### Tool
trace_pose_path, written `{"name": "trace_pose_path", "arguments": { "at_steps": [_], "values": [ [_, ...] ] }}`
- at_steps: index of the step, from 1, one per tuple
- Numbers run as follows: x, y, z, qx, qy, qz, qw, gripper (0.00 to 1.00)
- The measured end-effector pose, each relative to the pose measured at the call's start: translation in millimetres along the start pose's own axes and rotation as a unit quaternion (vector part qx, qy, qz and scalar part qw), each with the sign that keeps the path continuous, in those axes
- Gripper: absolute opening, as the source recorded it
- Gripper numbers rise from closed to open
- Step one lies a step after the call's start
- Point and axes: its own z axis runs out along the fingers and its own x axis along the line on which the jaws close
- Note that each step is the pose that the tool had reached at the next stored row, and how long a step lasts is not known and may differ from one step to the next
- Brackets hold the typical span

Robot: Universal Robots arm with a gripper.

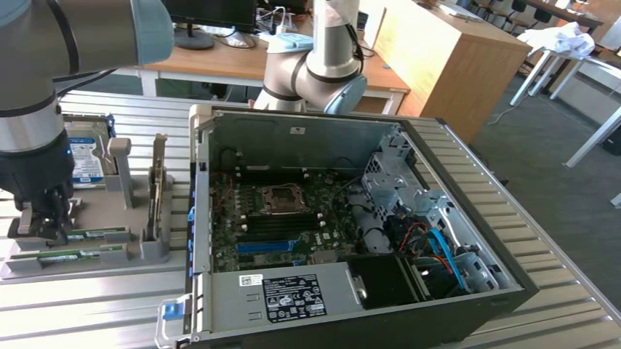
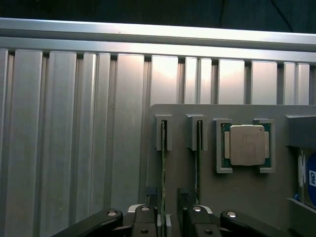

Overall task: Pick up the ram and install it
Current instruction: 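Pick up the ram and move it above insertion slot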

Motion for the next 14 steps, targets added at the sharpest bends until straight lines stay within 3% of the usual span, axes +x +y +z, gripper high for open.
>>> {"name": "trace_pose_path", "arguments": {
  "at_steps": [5, 14],
  "values": [
    [0.1, 0.0, 0.5, 0.0001, -0.0001, 0.000, 1.0000, 0.30],
    [0.2, -0.5, 10.2, 0.0008, 0.0000, 0.000, 1.0000, 0.30]
  ]
}}
